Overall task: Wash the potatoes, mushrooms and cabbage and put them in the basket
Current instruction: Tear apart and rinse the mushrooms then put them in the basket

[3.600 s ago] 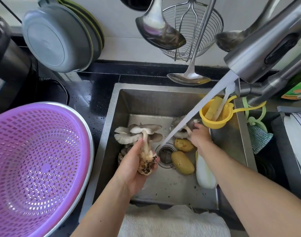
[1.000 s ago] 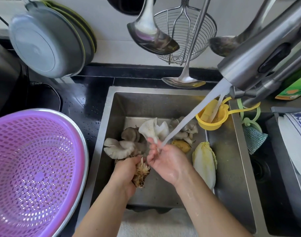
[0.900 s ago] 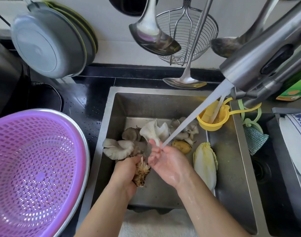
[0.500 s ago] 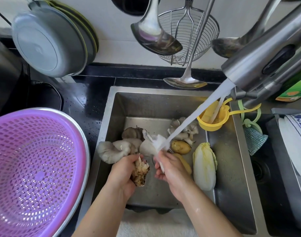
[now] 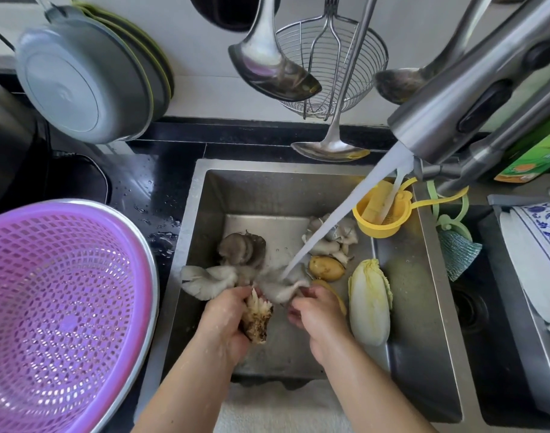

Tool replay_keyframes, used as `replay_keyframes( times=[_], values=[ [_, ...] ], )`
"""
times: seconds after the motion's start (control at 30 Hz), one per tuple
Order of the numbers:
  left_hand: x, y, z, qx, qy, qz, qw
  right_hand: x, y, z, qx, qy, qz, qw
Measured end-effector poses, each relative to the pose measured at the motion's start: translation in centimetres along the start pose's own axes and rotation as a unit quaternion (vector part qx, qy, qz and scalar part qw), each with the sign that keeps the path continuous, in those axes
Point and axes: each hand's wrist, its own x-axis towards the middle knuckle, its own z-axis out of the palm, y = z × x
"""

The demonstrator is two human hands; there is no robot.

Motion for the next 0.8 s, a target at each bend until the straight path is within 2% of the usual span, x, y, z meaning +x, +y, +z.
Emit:
replay_keyframes(
  times=[0.23,0.4,0.47,0.57,0.7,0.8],
  values=[
    [0.3,-0.4,1.0,-0.001,-0.010,-0.021,1.000,-0.2,0.5,1.2,0.044,-0.065,-0.034,0.996],
    [1.1,-0.7,0.9,-0.022,-0.020,-0.029,0.999,-0.5,0.5,1.4,0.036,-0.088,-0.017,0.995],
    [1.4,-0.6,0.7,-0.010,-0.002,-0.028,1.000,-0.4,0.3,1.1,0.038,-0.100,0.024,0.994],
    [2.4,-0.9,0.3,0.019,0.041,-0.036,0.998,-0.9,-0.4,0.7,0.106,-0.137,0.105,0.979],
    [2.8,-2.0,0.9,0.019,0.076,-0.020,0.997,0.2,-0.2,2.5,0.088,-0.074,0.205,0.972],
    [2.2,-2.3,1.8,-0.040,0.106,-0.003,0.994,1.4,0.4,3.6,0.075,-0.033,0.248,0.965]
  ],
)
